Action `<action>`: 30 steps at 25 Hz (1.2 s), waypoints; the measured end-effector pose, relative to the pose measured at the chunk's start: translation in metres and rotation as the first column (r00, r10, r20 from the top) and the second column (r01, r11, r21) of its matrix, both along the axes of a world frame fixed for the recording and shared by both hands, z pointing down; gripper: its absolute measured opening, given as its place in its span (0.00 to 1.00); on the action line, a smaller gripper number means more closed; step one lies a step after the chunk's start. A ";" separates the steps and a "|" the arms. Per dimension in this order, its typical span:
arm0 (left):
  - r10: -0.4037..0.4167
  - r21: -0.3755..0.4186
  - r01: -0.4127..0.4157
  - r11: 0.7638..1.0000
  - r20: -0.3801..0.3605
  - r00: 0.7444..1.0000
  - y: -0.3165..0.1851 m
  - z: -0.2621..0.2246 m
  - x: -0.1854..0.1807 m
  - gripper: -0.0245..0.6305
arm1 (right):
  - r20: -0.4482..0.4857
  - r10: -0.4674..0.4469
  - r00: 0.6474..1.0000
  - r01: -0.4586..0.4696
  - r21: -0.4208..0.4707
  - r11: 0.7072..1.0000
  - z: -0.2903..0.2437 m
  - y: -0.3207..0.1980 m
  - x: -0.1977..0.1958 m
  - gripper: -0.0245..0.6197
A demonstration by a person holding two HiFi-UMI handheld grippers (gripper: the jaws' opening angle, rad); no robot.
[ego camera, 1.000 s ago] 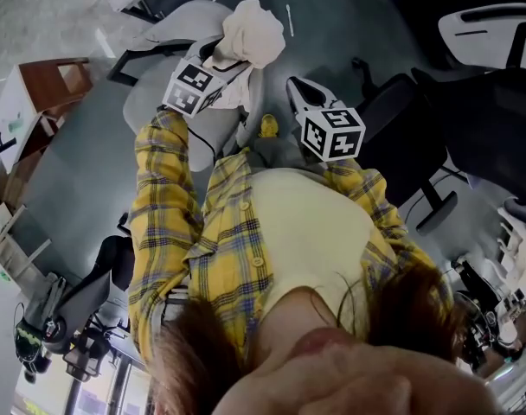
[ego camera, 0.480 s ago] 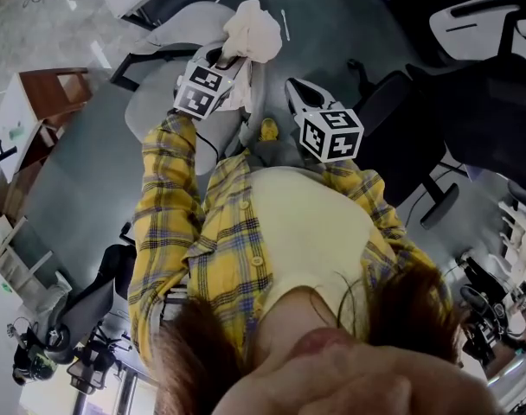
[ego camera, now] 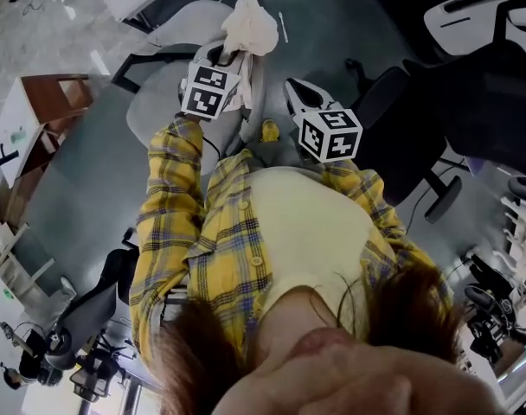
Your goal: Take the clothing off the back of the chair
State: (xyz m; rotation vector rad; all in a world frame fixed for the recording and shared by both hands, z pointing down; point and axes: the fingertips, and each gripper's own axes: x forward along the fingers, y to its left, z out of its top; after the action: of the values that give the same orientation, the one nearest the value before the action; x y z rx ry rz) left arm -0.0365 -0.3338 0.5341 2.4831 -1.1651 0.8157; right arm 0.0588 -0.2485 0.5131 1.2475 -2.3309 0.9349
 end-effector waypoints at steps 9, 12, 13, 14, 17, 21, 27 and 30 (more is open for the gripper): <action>-0.033 0.085 0.037 0.996 -0.051 0.998 0.017 -0.048 -0.007 0.15 | -0.001 0.009 1.000 -0.009 0.025 1.000 -0.010 0.023 -0.005 0.06; -0.041 0.114 0.048 0.992 -0.068 0.997 0.026 -0.065 -0.012 0.15 | 0.000 0.007 1.000 -0.007 0.035 0.999 -0.014 0.033 -0.009 0.06; -0.044 0.122 0.053 0.991 -0.071 0.996 0.030 -0.071 -0.014 0.15 | 0.000 0.006 1.000 -0.006 0.038 0.999 -0.015 0.036 -0.010 0.06; -0.047 0.128 0.057 0.990 -0.075 0.996 0.034 -0.076 -0.017 0.15 | 0.001 0.007 1.000 -0.007 0.041 0.999 -0.017 0.040 -0.011 0.06; -0.063 0.141 0.074 0.987 -0.085 0.994 0.046 -0.088 -0.026 0.15 | 0.001 0.010 1.000 -0.010 0.052 0.999 -0.022 0.049 -0.015 0.06; -0.093 0.157 0.107 0.982 -0.091 0.992 0.062 -0.098 -0.038 0.15 | 0.004 0.014 1.000 -0.014 0.065 0.998 -0.026 0.060 -0.015 0.06; -0.136 0.165 0.151 0.975 -0.098 0.986 0.087 -0.106 -0.054 0.15 | 0.003 0.014 1.000 -0.014 0.079 0.997 -0.030 0.073 -0.016 0.06; -0.167 0.168 0.184 0.968 -0.111 0.980 0.097 -0.111 -0.063 0.15 | 0.005 0.010 1.000 -0.010 0.081 0.997 -0.032 0.078 -0.017 0.06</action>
State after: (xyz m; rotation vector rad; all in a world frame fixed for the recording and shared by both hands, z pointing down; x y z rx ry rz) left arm -0.0991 -0.2369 0.4227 2.4799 -1.4549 0.5593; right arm 0.0415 -0.1710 0.4810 1.2907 -2.3896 0.8551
